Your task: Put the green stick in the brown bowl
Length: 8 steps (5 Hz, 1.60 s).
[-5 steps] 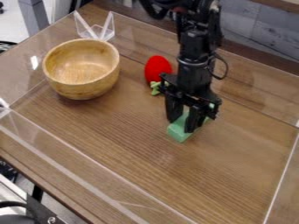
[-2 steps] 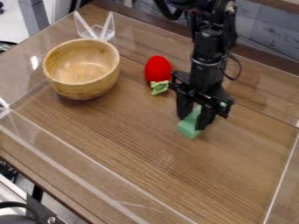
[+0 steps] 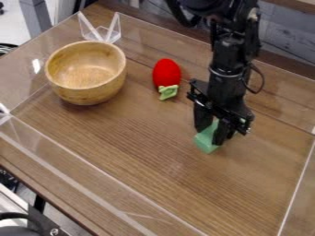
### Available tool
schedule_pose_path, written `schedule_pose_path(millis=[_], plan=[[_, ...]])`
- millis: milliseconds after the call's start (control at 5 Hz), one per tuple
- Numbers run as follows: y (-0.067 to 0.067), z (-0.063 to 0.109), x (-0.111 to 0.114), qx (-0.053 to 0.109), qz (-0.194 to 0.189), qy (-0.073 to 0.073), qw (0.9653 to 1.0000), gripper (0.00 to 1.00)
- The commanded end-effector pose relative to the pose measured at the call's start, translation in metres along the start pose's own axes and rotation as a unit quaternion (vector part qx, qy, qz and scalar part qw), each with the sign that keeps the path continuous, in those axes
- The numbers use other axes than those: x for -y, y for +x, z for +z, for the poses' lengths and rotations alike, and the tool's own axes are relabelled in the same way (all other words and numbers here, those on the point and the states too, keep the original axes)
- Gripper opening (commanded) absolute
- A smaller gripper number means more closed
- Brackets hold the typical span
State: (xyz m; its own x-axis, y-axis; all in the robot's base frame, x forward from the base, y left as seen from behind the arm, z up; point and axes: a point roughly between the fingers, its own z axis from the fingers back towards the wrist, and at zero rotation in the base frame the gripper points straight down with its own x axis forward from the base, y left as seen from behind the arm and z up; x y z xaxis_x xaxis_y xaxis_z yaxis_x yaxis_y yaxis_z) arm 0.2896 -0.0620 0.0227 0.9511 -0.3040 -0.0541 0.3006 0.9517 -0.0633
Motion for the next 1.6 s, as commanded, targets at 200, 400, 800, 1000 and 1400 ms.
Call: schedule_pose_path(millis=[200, 400, 800, 1000, 1400], plan=[[-0.011, -0.011, 0.004, -0.007, -0.006, -0.007, 0.9999, 0.00], [-0.015, -0.013, 0.001, -0.005, 0.029, -0.010, 0.9995, 0.00], [-0.014, -0.015, 0.003, -0.004, 0.083, -0.014, 0.9964, 0.00], [-0.019, 0.006, 0.006, 0.014, 0.084, -0.014, 0.9963, 0.00], [-0.019, 0.055, 0.007, 0.063, 0.096, -0.004, 0.9934, 0.00]])
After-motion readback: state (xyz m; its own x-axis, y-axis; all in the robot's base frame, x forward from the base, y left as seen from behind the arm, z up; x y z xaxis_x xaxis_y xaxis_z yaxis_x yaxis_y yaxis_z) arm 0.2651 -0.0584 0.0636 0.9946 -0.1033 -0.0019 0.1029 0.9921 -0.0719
